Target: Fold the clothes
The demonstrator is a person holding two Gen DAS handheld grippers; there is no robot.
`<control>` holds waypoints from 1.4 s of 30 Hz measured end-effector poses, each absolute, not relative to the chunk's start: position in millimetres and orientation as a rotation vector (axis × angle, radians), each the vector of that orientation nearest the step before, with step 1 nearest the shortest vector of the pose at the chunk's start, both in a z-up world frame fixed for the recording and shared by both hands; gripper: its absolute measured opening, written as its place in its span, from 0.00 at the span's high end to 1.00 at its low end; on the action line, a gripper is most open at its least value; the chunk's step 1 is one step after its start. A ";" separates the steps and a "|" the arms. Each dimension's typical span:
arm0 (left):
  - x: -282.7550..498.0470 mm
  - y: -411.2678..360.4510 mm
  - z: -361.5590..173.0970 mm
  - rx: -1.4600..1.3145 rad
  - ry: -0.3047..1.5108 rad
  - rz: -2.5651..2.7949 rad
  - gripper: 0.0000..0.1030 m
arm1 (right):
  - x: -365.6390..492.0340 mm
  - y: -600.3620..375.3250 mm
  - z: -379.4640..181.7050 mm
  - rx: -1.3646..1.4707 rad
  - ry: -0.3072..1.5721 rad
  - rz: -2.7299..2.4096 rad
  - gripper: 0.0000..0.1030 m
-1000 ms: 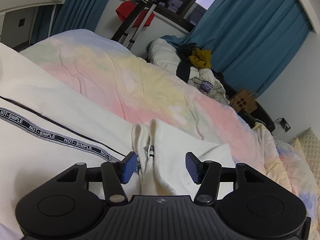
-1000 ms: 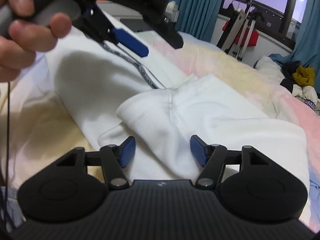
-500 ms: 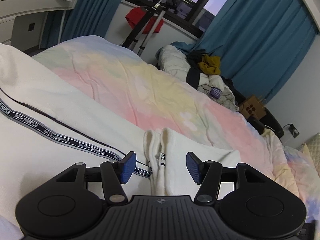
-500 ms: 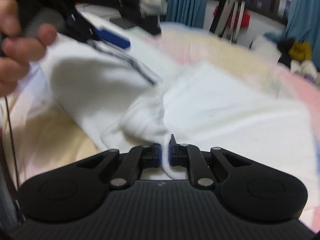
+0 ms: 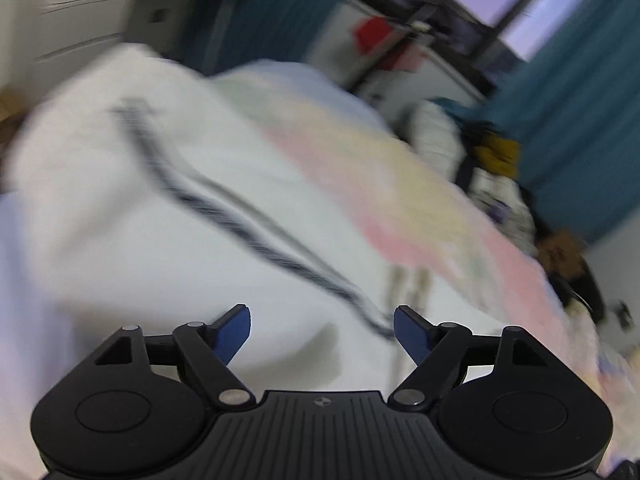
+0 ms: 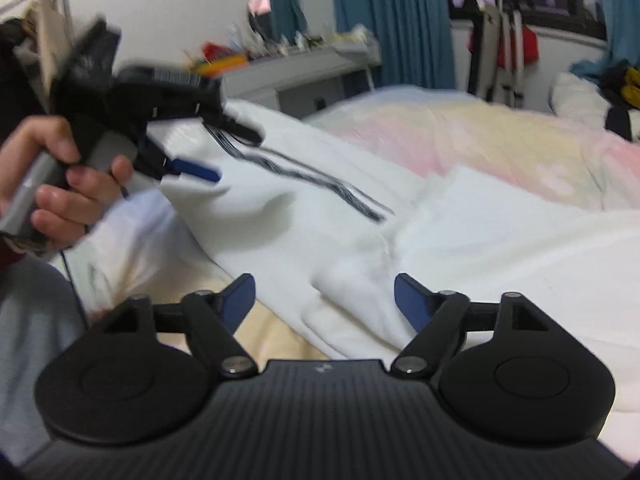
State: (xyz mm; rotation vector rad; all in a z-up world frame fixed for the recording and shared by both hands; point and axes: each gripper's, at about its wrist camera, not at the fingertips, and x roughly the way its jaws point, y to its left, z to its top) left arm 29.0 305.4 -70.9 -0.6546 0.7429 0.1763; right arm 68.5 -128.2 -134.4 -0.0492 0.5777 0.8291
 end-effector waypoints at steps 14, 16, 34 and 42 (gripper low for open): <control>-29.7 402.6 -112.8 -1.081 0.626 0.444 0.10 | 126.4 -195.7 -159.0 0.218 0.641 0.353 0.24; -32.4 417.4 -125.0 -1.199 0.594 0.450 0.10 | 135.6 -183.4 -176.8 0.148 0.687 0.332 0.22; 13.9 425.0 -97.3 -0.963 0.400 0.411 0.78 | 136.3 -159.8 -177.0 0.059 0.678 0.280 0.16; 40.7 304.4 -5.4 -0.673 0.262 0.347 0.79 | 116.8 -191.7 -140.2 0.197 0.599 0.303 0.18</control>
